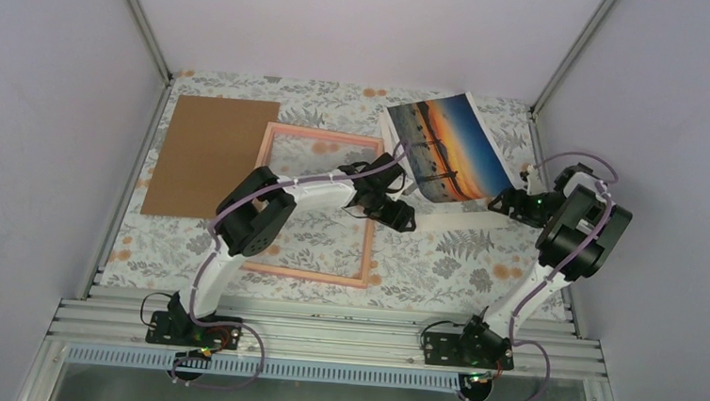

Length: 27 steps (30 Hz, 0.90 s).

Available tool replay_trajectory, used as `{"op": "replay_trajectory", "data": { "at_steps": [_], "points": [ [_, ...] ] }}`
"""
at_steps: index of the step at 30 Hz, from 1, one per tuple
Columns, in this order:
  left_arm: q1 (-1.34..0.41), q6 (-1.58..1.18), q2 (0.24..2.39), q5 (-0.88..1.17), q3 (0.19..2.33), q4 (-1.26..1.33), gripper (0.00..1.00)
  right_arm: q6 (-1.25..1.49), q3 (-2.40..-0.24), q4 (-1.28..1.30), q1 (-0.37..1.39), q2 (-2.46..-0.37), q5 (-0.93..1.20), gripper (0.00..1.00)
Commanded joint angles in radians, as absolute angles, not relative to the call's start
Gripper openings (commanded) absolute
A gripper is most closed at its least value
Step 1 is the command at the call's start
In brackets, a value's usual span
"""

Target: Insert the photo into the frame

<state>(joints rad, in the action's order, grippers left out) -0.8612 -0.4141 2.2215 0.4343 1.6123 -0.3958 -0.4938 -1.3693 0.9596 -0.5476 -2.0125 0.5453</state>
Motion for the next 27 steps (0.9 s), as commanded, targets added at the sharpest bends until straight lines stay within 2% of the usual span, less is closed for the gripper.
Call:
{"op": "replay_trajectory", "data": {
  "at_steps": [1,10,15,18,20,27],
  "points": [
    [-0.859,-0.467,2.317,0.417,1.658,-0.468,0.76,-0.504,-1.237,0.964,-0.501,-2.101,0.504,0.92],
    [-0.858,-0.445,2.409,0.476,1.730,-0.466,0.76,-0.524,-1.190,1.010,-0.468,-2.133,0.622,0.92],
    [-0.856,-0.424,2.428,0.482,1.742,-0.466,0.76,-0.538,-1.176,1.008,-0.467,-2.116,0.661,0.97],
    [-0.852,-0.384,2.418,0.459,1.744,-0.466,0.76,-0.539,-1.168,0.995,-0.468,-2.098,0.681,0.93],
    [-0.854,-0.327,2.392,0.412,1.729,-0.446,0.76,-0.539,-1.162,0.992,-0.468,-2.098,0.685,0.92],
    [-0.942,-0.070,2.282,0.046,1.658,-0.301,0.79,-0.528,-1.133,0.970,-0.467,-2.118,0.665,0.86]
  ]
}}
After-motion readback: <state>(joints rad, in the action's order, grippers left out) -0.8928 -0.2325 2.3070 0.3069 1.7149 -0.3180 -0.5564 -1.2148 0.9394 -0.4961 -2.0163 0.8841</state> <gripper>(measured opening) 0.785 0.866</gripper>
